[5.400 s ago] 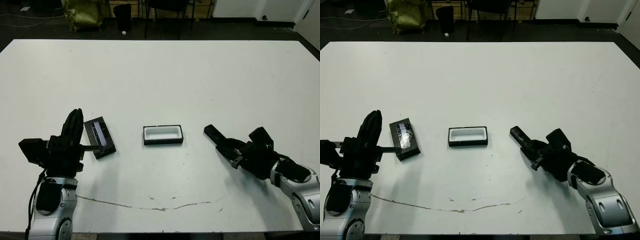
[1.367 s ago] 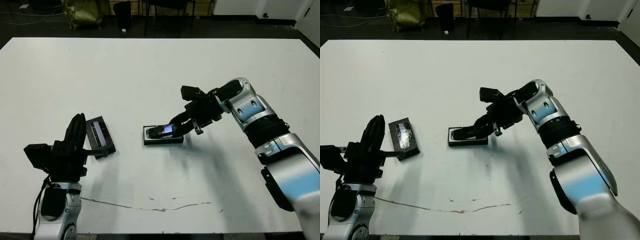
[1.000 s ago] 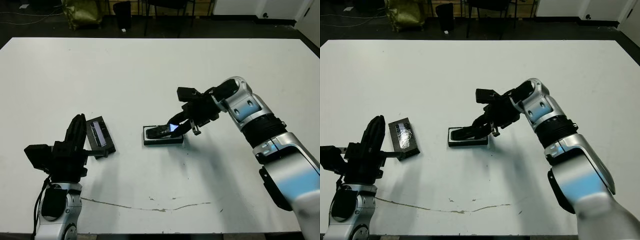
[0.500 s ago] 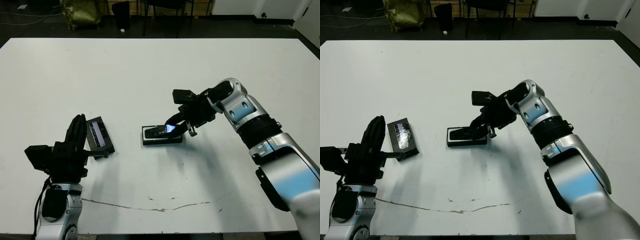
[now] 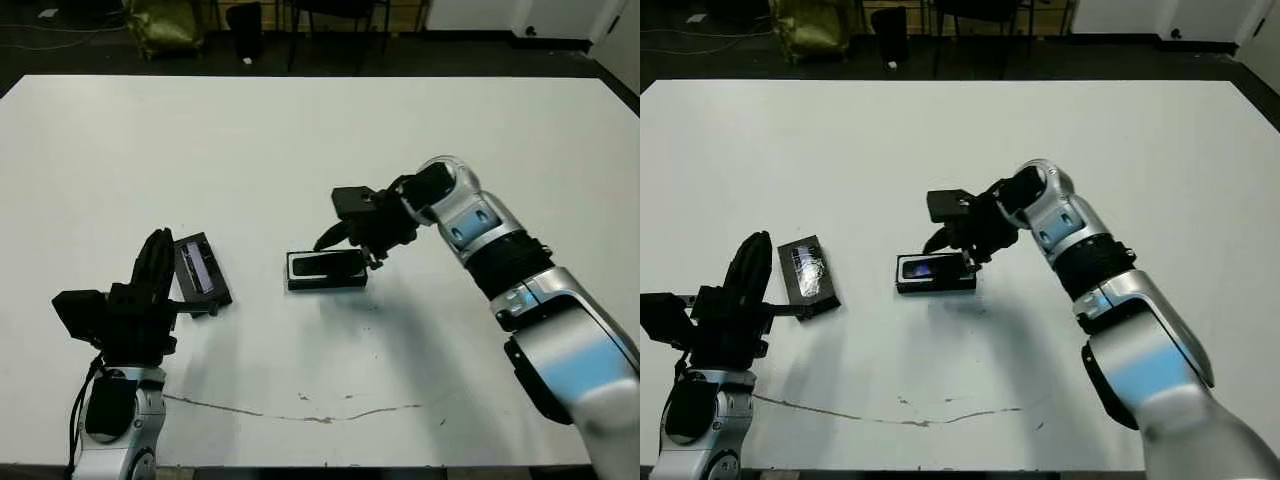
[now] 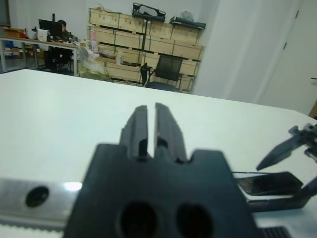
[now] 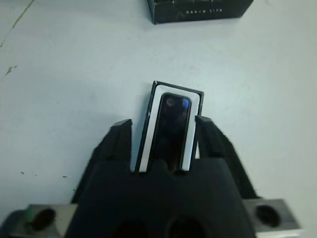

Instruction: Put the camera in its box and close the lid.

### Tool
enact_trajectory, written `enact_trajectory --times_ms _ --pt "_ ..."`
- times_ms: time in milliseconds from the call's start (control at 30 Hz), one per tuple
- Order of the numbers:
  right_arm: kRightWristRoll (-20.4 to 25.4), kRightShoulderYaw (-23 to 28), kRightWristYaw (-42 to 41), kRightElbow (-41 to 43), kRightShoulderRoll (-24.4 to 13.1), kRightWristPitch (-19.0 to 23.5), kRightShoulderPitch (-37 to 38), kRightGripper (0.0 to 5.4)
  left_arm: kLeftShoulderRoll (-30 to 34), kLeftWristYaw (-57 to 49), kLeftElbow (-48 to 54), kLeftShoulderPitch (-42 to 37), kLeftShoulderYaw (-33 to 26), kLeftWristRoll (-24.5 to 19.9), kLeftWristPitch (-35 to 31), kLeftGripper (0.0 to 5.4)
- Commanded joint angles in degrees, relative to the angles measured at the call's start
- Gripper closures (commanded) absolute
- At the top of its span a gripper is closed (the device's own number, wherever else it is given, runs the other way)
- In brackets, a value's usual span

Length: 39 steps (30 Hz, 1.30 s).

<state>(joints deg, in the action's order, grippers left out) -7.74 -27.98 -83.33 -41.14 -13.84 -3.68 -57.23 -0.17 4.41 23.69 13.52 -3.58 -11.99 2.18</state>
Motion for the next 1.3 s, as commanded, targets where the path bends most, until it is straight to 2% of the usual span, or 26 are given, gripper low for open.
enact_trajectory --times_ms 33,167,367,400,500,633,800,900,1033,1200,1300 --pt "0.20 0.43 -0.67 -2.08 -0.36 -3.61 -0.79 2.26 0.18 -0.36 -0.40 0.56 -0.07 0.29 -1.18 5.40" --pt "-0.16 0.52 -0.75 -2.11 -0.67 -2.65 -1.43 1.39 0.22 -0.11 -0.53 0.51 -0.05 0.12 -1.06 5.40" --pt "0.67 1.53 -0.63 0.32 -1.40 1.42 -1.08 0.06 0.22 -0.42 -0.07 0.74 0.06 0.57 -1.48 5.40" --pt "1.26 2.09 -0.68 0.60 -1.50 1.96 -0.87 0.02 0.24 -0.25 -0.17 0.77 -0.01 0.40 -1.35 5.40" --pt "3.10 4.30 -0.03 1.90 -1.96 4.16 -0.03 0.02 0.22 -0.06 -0.40 0.86 -0.13 0.26 -0.92 5.40" --pt "8.19 10.15 3.77 7.67 -2.94 13.83 3.38 0.02 0.06 -0.15 -0.02 1.16 -0.04 -0.04 -1.35 5.40" --pt "12.75 18.09 15.73 24.63 -4.99 25.17 13.11 0.02 0.20 -0.06 0.13 1.51 -0.15 -0.03 -1.31 5.40" --pt "16.45 23.09 21.74 36.10 -6.37 28.77 20.53 0.02 0.58 0.58 -0.51 1.27 -0.59 -0.18 -0.44 5.40" --pt "20.47 28.72 29.28 48.38 -7.08 31.10 30.14 0.39 1.18 1.09 -0.17 1.03 -1.47 -0.63 -0.78 5.40" --pt "21.66 34.23 39.15 58.84 -5.16 24.19 45.06 1.51 2.71 1.38 1.52 0.87 -2.64 0.02 -1.95 5.40" --pt "22.86 36.29 44.32 63.04 -3.49 22.29 53.58 2.23 4.41 2.34 2.69 0.90 -3.53 -0.45 -2.74 5.40"
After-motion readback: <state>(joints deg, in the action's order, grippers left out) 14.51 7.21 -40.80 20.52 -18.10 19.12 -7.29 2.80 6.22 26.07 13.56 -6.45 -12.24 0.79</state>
